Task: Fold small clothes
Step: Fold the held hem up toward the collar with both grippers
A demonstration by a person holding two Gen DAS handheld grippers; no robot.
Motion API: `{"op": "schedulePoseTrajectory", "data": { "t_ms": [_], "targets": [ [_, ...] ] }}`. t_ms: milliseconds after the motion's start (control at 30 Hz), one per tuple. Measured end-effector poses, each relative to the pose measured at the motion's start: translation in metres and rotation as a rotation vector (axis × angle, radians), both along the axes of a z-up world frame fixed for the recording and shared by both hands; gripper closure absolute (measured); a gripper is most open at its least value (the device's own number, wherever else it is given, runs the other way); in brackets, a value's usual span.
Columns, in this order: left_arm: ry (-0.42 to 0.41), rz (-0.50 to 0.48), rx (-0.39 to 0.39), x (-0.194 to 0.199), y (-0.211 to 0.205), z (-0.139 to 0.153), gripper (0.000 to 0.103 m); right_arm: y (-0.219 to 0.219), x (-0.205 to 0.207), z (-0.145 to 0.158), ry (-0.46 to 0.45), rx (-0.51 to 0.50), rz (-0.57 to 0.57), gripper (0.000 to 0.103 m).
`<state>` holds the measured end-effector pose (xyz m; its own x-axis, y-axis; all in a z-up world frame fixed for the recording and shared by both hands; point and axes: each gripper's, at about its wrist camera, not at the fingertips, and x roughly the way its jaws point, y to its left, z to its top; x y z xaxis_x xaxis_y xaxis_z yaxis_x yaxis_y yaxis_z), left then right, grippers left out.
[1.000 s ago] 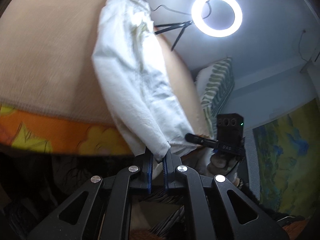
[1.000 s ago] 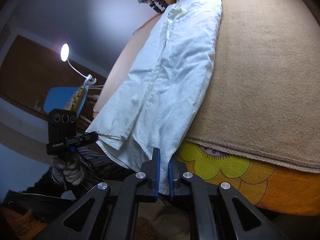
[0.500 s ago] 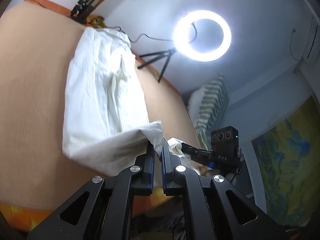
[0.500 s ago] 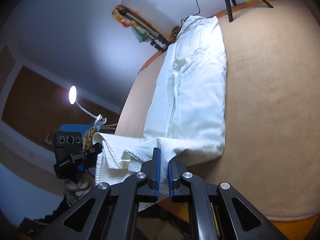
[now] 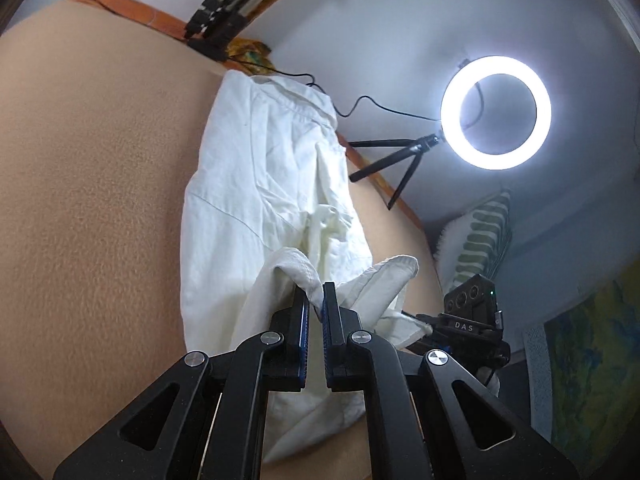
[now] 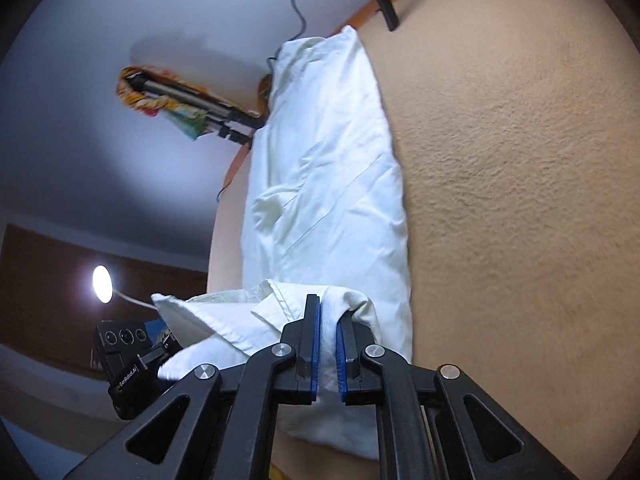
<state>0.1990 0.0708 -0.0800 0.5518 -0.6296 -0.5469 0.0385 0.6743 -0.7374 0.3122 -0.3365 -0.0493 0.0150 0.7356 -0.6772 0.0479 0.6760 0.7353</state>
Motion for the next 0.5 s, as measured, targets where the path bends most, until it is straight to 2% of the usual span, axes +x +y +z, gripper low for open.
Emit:
{"op": "schedulePoseTrajectory", "data": {
  "t_ms": [167, 233, 267, 300, 333, 367, 500],
  "targets": [
    [-0.008, -0.004, 0.069, 0.010, -0.007, -0.001, 0.099, -0.005, 0.007, -0.013, 0.063, 0.042, -0.043, 0.096],
    [-0.021, -0.003, 0.096, 0.012, -0.009, 0.003, 0.092, -0.008, 0.008, -0.011, 0.072, 0.062, -0.050, 0.092],
    [-0.035, -0.001, 0.104, 0.012, -0.009, 0.009, 0.081, -0.008, 0.009, -0.010, 0.069, 0.070, -0.053, 0.090],
    [-0.048, 0.000, 0.107, 0.014, -0.008, 0.014, 0.071, -0.009, 0.009, -0.008, 0.061, 0.080, -0.056, 0.081],
    [-0.068, 0.002, 0.106, 0.013, -0.007, 0.021, 0.068, -0.012, 0.009, -0.003, 0.035, 0.079, -0.062, 0.068],
    [-0.099, 0.008, 0.112, 0.009, -0.006, 0.029, 0.064, -0.013, 0.009, 0.004, 0.001, 0.071, -0.062, 0.065],
    [-0.169, 0.021, 0.185, -0.006, 0.000, 0.049, 0.064, -0.016, 0.007, 0.031, -0.125, 0.035, -0.019, 0.063]
  ]
}}
